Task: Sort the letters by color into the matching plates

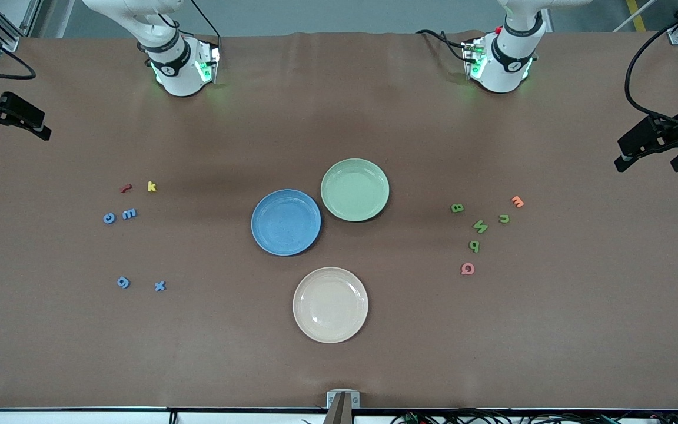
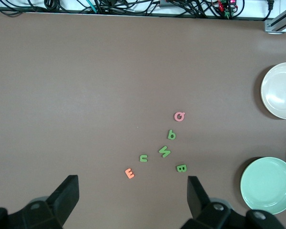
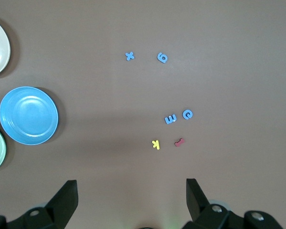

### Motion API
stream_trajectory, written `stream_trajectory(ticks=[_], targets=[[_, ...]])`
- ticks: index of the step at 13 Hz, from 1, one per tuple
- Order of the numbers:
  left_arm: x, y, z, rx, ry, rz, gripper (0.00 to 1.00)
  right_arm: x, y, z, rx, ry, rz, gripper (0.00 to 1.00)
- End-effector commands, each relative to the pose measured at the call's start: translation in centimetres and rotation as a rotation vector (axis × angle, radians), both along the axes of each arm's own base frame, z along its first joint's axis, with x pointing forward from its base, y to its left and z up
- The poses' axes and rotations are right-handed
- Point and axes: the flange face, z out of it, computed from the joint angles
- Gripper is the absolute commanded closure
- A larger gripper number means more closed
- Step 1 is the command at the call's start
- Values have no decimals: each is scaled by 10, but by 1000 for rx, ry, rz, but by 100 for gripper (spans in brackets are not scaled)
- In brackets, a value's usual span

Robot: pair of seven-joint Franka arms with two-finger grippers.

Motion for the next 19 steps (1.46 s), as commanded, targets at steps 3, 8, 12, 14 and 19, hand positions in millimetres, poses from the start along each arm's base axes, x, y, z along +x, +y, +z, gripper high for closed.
stream_trajectory(ticks=[3,8,12,14,19], targets=[[-2,2,6,14,3,-1,0,-5,-3,3,11,-9,9,0],[2,10,-40,13,141,15,0,-5,-5,6,8,-10,6,0],[3,9,-130,19,199,17,0,-4,-6,12,2,-25,-6,0],[-1,5,-184,20,196,15,0,8,-12,-1,1,-5,-14,0],[-12,-6,-297,17,209,3,0,80,-47,-109,-4,80,-54,0]])
